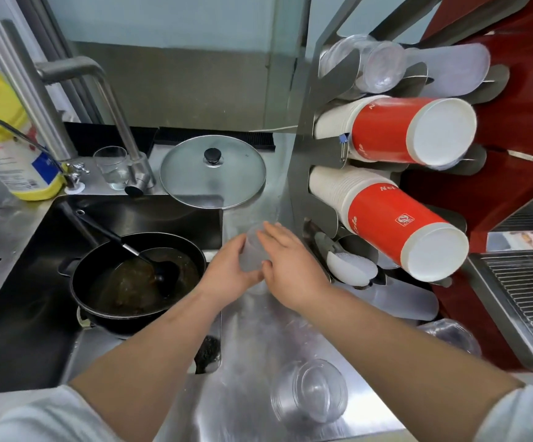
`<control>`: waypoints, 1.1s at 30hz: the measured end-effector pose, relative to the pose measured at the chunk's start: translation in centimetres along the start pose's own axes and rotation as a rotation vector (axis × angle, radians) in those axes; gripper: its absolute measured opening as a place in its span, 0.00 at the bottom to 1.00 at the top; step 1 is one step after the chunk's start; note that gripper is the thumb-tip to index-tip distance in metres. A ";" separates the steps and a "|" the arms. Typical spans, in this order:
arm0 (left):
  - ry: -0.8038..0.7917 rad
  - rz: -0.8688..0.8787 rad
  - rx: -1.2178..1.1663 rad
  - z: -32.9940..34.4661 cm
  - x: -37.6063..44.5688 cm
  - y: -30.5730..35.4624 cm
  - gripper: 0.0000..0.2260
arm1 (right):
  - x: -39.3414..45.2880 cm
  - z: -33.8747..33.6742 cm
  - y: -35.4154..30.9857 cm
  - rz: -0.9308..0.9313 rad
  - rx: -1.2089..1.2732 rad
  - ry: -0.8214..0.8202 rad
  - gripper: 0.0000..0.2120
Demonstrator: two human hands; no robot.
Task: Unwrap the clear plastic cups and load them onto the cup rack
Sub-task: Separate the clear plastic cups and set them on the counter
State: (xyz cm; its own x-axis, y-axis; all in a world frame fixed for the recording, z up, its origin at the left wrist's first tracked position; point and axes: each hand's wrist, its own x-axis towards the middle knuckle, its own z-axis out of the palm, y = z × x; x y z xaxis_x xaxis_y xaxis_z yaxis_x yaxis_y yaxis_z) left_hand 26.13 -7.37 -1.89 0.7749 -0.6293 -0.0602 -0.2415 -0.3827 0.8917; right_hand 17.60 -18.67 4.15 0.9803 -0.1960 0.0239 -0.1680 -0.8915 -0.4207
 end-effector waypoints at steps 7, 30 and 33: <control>0.001 -0.012 0.001 0.5 0.1 0.2 0.23 | 0.0 0.1 0.3 -0.008 -0.005 -0.042 0.31; -0.182 -0.217 0.103 6.4 -5.5 3.6 0.15 | -14.4 -1.0 7.2 0.417 0.222 0.049 0.17; -0.181 -0.266 0.013 7.5 -4.9 4.0 0.14 | -14.5 -0.4 8.4 0.314 0.136 0.072 0.20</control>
State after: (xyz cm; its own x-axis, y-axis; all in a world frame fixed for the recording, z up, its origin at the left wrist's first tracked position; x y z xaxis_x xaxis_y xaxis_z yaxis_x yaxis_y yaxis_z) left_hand 17.00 -10.87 -1.43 0.6954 -0.6159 -0.3703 -0.0527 -0.5576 0.8284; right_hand 1.88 -23.50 0.65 0.8723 -0.4848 -0.0640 -0.4402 -0.7215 -0.5345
